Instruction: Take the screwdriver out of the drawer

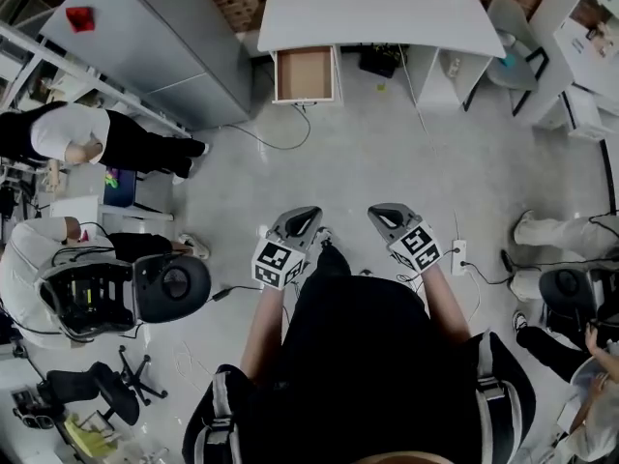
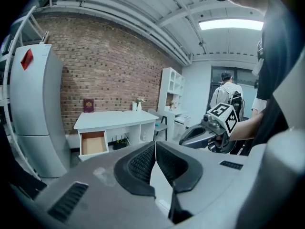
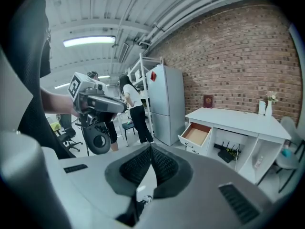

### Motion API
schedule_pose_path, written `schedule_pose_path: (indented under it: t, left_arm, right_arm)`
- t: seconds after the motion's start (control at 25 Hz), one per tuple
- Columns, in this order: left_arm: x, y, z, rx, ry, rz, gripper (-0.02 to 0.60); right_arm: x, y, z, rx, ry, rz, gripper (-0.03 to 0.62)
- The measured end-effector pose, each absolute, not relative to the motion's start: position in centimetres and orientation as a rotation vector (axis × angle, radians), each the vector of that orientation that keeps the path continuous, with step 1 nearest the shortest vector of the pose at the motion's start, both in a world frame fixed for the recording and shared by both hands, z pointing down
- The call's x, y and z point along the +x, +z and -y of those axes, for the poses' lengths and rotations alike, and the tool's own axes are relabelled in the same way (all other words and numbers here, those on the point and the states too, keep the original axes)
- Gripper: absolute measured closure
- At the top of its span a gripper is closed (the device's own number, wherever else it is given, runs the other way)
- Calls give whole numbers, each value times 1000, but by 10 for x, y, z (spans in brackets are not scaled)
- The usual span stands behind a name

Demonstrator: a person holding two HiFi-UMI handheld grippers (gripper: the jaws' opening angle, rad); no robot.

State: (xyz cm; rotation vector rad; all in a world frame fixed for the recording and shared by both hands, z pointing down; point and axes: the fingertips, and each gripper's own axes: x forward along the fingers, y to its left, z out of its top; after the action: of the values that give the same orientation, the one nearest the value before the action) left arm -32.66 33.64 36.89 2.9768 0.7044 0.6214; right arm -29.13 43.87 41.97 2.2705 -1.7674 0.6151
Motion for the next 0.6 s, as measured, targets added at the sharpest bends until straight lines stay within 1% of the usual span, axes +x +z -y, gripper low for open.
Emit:
schedule_pose_path:
  t: [0.16,0.6]
  left_arm:
    - [-295,361,-320,2966,588,-746,563]
    - [-233,379,-272,2893,652,-855,563]
  right_arm:
    - [-264,418,-428,2291,624,1715,539]
    - [-191,421,-398,2314,640,1536,539]
